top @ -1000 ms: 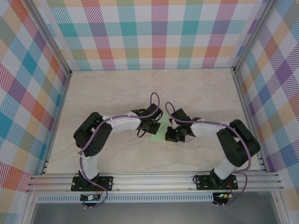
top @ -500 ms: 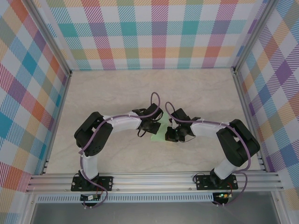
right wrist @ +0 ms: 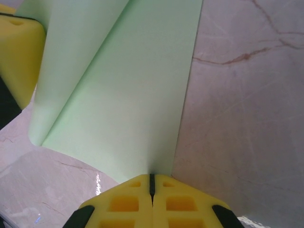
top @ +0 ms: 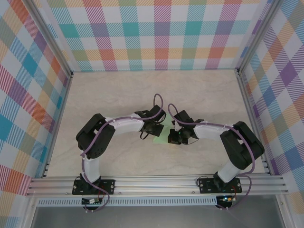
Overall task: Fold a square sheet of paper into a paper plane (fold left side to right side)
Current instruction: Fold the triangle a second time at the center of the table.
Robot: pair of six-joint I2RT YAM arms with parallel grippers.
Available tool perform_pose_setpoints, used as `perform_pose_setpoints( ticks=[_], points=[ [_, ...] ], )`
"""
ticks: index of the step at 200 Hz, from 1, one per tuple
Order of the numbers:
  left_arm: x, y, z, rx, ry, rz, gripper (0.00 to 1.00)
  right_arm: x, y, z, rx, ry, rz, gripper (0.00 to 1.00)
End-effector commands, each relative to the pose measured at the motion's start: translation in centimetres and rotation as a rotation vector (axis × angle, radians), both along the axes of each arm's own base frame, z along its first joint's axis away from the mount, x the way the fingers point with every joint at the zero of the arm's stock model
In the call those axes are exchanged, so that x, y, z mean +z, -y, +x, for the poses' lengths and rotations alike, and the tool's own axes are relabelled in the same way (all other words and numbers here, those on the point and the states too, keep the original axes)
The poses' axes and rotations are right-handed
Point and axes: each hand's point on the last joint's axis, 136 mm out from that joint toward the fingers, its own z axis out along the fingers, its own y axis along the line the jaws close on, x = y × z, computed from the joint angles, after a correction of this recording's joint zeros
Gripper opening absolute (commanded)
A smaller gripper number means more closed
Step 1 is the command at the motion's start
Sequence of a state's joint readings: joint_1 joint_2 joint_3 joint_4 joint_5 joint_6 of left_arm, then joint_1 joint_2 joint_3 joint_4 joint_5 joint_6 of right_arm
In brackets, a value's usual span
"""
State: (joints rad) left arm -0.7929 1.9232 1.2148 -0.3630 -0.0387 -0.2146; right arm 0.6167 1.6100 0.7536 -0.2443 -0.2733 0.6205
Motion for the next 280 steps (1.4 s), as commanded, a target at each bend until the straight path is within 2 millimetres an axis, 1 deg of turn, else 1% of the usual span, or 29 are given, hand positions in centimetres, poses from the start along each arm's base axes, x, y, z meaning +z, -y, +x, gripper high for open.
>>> perform_pose_setpoints(
  ticks=[1,27,42,66,96,124,147,170,181,204,280],
  points=[
    [-1.3,-0.4,0.1,-0.007,-0.036,0.013,0.01,0.9,-0.4,-1.0,0.030,-0.011,0.033,0.02],
    [-1.5,-0.5,-0.1,-0.007,-0.041,0.017,0.01,3.2,-0.6,0.2,0.006,0.042,0.106,0.02],
    [-1.4,-0.6,-0.1,-0.009,-0.041,0.020,0.00,4.0,-0.7,0.8,-0.019,0.052,0.163,0.02],
    [-1.3,-0.6,-0.2,-0.009,-0.039,0.016,0.00,4.7,-1.6,1.9,-0.049,0.047,0.260,0.01],
    [-1.4,-0.7,-0.2,-0.009,-0.041,0.019,0.00,5.2,-2.4,4.1,-0.099,0.057,0.357,0.00],
    [-1.4,-0.6,-0.2,-0.011,-0.040,0.019,0.00,5.5,-3.4,6.0,-0.119,0.068,0.400,0.00],
    [-1.3,-0.6,-0.2,-0.012,-0.040,0.018,0.00,5.1,-3.7,7.1,-0.130,0.062,0.383,0.00],
    [-1.3,-0.6,-0.3,-0.012,-0.041,0.015,0.00,4.1,-3.9,7.6,-0.132,0.044,0.353,0.00],
    [-1.3,-0.6,-0.3,-0.014,-0.043,0.016,0.00,4.0,-4.1,7.9,-0.130,0.045,0.355,0.00],
    [-1.4,-0.6,-0.3,-0.014,-0.044,0.018,0.00,3.8,-4.1,8.1,-0.127,0.045,0.344,0.00],
    [-1.4,-0.5,-0.2,-0.018,-0.044,0.017,0.00,1.7,-3.6,8.0,-0.107,0.012,0.260,0.00]
  ],
)
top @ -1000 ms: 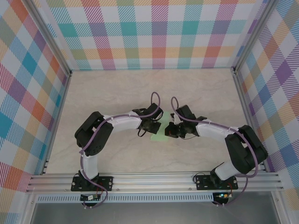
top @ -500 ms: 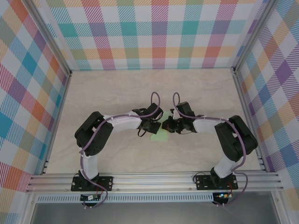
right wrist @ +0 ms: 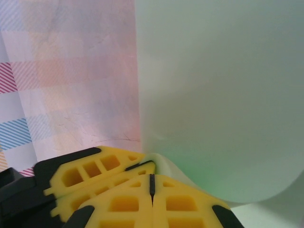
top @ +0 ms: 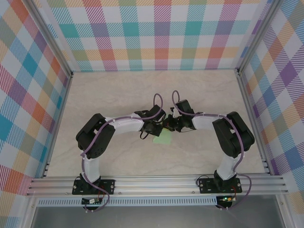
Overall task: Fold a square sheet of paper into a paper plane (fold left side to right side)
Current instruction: Fold the triangle a second time at the center of the table.
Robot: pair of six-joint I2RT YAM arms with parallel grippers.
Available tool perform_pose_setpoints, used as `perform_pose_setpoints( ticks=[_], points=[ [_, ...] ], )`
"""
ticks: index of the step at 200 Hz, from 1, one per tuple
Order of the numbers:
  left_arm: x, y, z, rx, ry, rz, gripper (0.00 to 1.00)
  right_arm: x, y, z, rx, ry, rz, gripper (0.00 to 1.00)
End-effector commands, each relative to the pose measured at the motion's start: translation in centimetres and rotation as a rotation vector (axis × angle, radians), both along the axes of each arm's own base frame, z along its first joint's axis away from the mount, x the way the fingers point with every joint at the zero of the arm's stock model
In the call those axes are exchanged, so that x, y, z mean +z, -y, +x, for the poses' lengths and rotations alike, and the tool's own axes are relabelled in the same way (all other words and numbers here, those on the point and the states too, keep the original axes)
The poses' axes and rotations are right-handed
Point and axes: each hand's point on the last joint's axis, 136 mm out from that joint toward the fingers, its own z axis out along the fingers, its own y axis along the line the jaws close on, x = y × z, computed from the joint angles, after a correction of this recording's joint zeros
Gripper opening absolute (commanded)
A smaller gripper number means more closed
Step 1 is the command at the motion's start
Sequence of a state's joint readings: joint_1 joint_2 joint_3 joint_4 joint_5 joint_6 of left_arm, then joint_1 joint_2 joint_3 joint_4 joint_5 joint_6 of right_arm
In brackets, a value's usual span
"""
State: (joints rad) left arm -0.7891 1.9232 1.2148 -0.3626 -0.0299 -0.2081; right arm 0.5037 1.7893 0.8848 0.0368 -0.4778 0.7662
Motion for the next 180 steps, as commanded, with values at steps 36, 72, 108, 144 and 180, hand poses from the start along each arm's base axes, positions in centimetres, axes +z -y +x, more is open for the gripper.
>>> perform_pose_setpoints(
  ticks=[36,72,108,144,180],
  points=[
    [-1.3,-0.5,-0.3,-0.015,-0.042,0.025,0.00,-1.3,0.7,0.0,0.026,0.002,-0.073,0.00],
    [-1.3,-0.6,-0.3,-0.018,-0.041,0.025,0.01,-2.0,1.2,-0.2,0.033,0.000,-0.110,0.00],
    [-1.3,-0.6,-0.4,-0.018,-0.042,0.026,0.03,-3.0,2.0,-0.5,0.037,-0.006,-0.158,0.00],
    [-0.5,-0.6,-0.3,-0.015,-0.030,0.024,0.14,-3.6,2.4,-0.7,0.039,-0.013,-0.189,0.00],
    [2.6,-1.0,-0.2,-0.002,0.018,0.000,0.28,-4.0,2.6,-0.9,0.039,-0.021,-0.197,0.00]
  ],
)
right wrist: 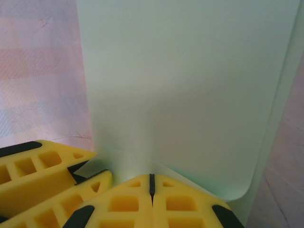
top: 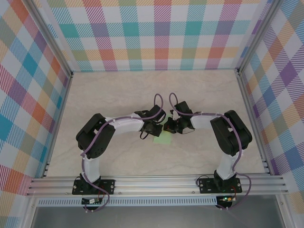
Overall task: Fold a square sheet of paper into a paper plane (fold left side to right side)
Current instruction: Fold the triangle a second time at the center of the table.
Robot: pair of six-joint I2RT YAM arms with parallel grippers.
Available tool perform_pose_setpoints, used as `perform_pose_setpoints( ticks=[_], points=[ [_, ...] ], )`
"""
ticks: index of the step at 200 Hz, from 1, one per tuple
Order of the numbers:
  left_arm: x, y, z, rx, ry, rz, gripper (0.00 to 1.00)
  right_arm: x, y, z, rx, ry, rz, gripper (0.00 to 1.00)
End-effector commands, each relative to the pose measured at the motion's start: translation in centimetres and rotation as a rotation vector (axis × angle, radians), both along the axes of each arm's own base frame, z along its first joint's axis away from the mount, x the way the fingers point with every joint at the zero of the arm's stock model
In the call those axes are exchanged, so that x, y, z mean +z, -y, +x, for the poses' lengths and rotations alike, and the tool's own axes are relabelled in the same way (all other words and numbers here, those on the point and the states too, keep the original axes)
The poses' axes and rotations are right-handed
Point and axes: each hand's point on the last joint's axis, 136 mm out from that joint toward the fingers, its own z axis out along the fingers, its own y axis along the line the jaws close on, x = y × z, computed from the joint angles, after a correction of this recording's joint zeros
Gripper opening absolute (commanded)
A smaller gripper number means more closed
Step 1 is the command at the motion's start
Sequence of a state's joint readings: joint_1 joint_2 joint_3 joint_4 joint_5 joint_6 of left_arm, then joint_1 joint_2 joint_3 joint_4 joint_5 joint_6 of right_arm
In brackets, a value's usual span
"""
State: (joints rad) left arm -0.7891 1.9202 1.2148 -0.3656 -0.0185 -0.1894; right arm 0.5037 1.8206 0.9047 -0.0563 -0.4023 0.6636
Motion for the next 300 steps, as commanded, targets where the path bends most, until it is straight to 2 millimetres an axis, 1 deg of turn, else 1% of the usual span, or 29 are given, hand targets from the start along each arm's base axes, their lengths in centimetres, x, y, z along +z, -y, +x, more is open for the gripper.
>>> perform_pose_setpoints(
  ticks=[1,31,40,51,65,89,97,101,111,130,178,197,233,269,300],
  points=[
    [2.7,-1.2,0.0,0.021,0.023,0.000,0.28,-1.8,1.2,-0.5,0.003,-0.029,-0.075,0.00],
    [5.9,-1.9,-0.3,0.041,0.070,-0.047,0.36,-1.8,1.1,-0.6,0.005,-0.028,-0.075,0.00],
    [6.6,-2.0,-0.7,0.043,0.072,-0.071,0.37,-1.8,1.1,-0.6,0.006,-0.029,-0.073,0.00],
    [7.2,-1.8,-1.4,0.039,0.063,-0.116,0.39,-1.7,1.1,-0.6,0.007,-0.029,-0.070,0.00],
    [7.7,-0.9,-2.6,0.017,0.025,-0.203,0.39,-1.6,1.0,-0.5,0.008,-0.027,-0.068,0.00],
    [6.7,0.3,-4.7,-0.017,-0.069,-0.310,0.39,-1.4,1.0,-0.5,0.010,-0.023,-0.068,0.00],
    [6.1,0.5,-5.4,-0.024,-0.104,-0.322,0.38,-1.3,1.0,-0.5,0.011,-0.022,-0.066,0.00],
    [6.3,1.0,-5.2,-0.028,-0.095,-0.350,0.38,-1.3,1.0,-0.5,0.011,-0.024,-0.067,0.00],
    [5.6,1.1,-5.4,-0.028,-0.113,-0.359,0.38,-1.3,1.0,-0.6,0.014,-0.025,-0.067,0.00],
    [4.3,1.0,-5.6,-0.021,-0.137,-0.346,0.38,-1.3,0.9,-0.7,0.018,-0.028,-0.065,0.00],
    [2.2,0.8,-5.2,-0.001,-0.150,-0.302,0.38,-1.3,1.2,-0.7,0.020,-0.025,-0.076,0.00],
    [1.7,0.7,-5.2,0.004,-0.150,-0.290,0.38,-1.4,1.2,-0.8,0.021,-0.027,-0.078,0.00],
    [0.5,-0.2,-5.0,0.031,-0.152,-0.245,0.38,-1.3,1.2,-0.7,0.026,-0.023,-0.082,0.00],
    [-0.8,-1.0,-5.3,0.050,-0.166,-0.202,0.37,-1.4,1.2,-0.7,0.028,-0.024,-0.086,0.00],
    [-1.1,-1.6,-5.2,0.066,-0.159,-0.185,0.36,-1.4,1.3,-0.7,0.030,-0.023,-0.089,0.00]
  ],
)
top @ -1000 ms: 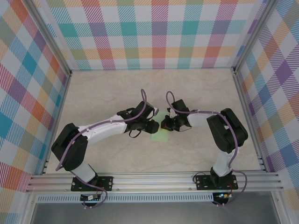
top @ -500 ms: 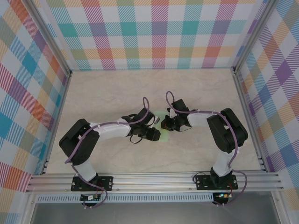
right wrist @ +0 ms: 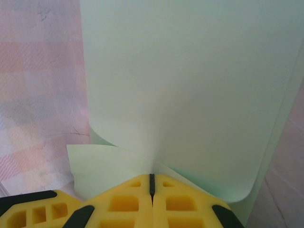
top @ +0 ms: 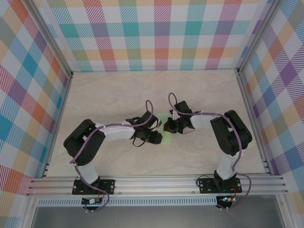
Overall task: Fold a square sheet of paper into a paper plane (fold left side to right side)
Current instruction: Fold the triangle a second time at the center of the table.
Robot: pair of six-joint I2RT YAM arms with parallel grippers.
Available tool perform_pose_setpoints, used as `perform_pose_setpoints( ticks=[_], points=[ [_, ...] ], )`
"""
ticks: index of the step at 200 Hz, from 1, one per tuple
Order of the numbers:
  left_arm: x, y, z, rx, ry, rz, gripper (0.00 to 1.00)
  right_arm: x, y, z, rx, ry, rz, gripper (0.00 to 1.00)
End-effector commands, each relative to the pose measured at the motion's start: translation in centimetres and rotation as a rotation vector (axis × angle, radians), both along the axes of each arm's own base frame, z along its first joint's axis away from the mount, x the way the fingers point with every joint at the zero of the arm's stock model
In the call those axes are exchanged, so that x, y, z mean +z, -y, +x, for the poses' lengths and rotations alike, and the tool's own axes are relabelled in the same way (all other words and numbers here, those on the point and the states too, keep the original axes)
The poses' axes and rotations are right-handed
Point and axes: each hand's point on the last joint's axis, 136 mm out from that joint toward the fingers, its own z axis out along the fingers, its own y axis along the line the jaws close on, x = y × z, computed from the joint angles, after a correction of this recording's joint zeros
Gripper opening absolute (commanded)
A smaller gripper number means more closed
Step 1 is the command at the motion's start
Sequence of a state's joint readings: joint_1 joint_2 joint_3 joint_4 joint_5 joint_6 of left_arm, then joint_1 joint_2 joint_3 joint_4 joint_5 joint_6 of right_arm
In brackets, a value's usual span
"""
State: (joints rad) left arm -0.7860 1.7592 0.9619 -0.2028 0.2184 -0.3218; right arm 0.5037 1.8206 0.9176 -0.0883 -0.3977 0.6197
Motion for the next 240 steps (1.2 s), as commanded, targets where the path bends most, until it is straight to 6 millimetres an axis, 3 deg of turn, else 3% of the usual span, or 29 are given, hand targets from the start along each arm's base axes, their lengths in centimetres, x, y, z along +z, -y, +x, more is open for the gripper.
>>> perform_pose_setpoints(
  ticks=[1,58,94,124,171,240],
  points=[
    [-1.4,-1.7,0.3,0.041,-0.013,0.050,0.36,-1.4,1.1,-0.6,-0.002,-0.034,-0.070,0.00],
    [-2.1,-2.3,-0.4,0.045,-0.031,0.060,0.33,-1.0,0.8,-0.5,0.010,-0.029,-0.060,0.00],
    [-3.1,-2.9,-1.0,0.049,-0.054,0.079,0.23,2.8,0.1,0.6,0.045,0.054,-0.023,0.00],
    [-3.6,-3.6,-1.2,0.057,-0.055,0.112,0.19,5.1,0.7,-0.2,0.070,0.100,-0.038,0.00],
    [-4.4,-4.1,-1.5,0.056,-0.063,0.142,0.15,4.3,-1.7,-3.3,0.136,0.060,0.007,0.00],
    [-5.1,-4.4,-1.8,0.057,-0.061,0.174,0.12,2.0,-3.8,-3.7,0.169,0.022,-0.007,0.00]
  ],
)
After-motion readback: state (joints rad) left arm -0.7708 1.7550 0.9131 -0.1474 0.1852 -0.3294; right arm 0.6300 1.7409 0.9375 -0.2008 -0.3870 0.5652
